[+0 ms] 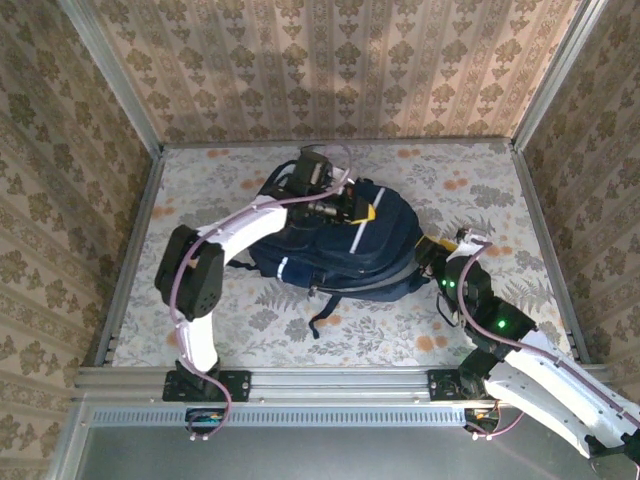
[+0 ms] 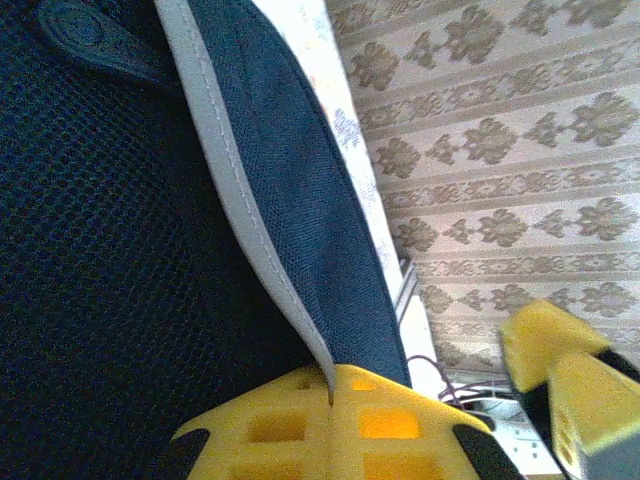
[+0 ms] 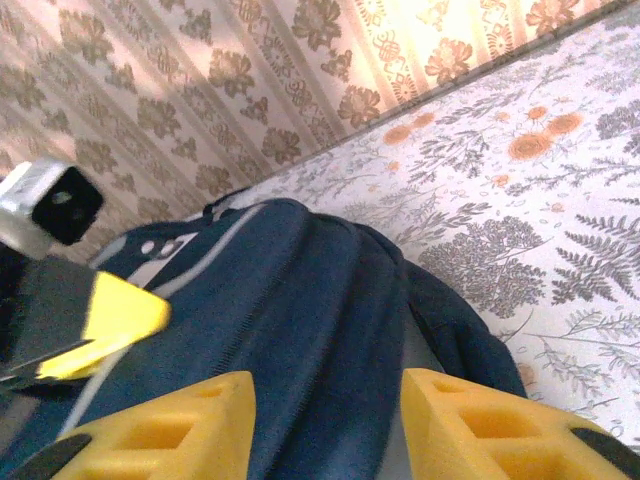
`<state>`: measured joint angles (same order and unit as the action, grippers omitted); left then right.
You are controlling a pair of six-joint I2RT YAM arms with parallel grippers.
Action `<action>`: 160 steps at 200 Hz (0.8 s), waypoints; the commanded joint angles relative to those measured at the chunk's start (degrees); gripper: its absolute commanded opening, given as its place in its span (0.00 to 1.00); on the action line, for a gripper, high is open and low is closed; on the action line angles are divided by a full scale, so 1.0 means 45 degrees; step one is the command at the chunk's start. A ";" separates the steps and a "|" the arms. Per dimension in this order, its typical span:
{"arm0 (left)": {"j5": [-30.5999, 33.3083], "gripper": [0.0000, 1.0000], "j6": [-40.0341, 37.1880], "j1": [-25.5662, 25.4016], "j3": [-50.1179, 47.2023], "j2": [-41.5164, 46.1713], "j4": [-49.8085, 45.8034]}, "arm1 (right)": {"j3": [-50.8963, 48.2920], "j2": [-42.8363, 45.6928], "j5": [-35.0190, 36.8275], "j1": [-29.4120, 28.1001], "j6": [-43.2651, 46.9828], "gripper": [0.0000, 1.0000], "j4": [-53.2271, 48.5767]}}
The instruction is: Pack the student bag
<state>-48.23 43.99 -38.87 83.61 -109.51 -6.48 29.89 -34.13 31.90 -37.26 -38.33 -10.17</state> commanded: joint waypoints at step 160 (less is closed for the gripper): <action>0.2404 0.00 0.3909 0.1373 0.1532 -0.3360 0.4781 | 0.1567 -0.6171 -0.2357 -0.3876 0.2450 0.34 -0.0271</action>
<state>-41.28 58.33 -36.93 88.44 -121.36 11.31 36.07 -59.72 14.28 -54.22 -26.28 -13.04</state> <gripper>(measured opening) 0.061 0.305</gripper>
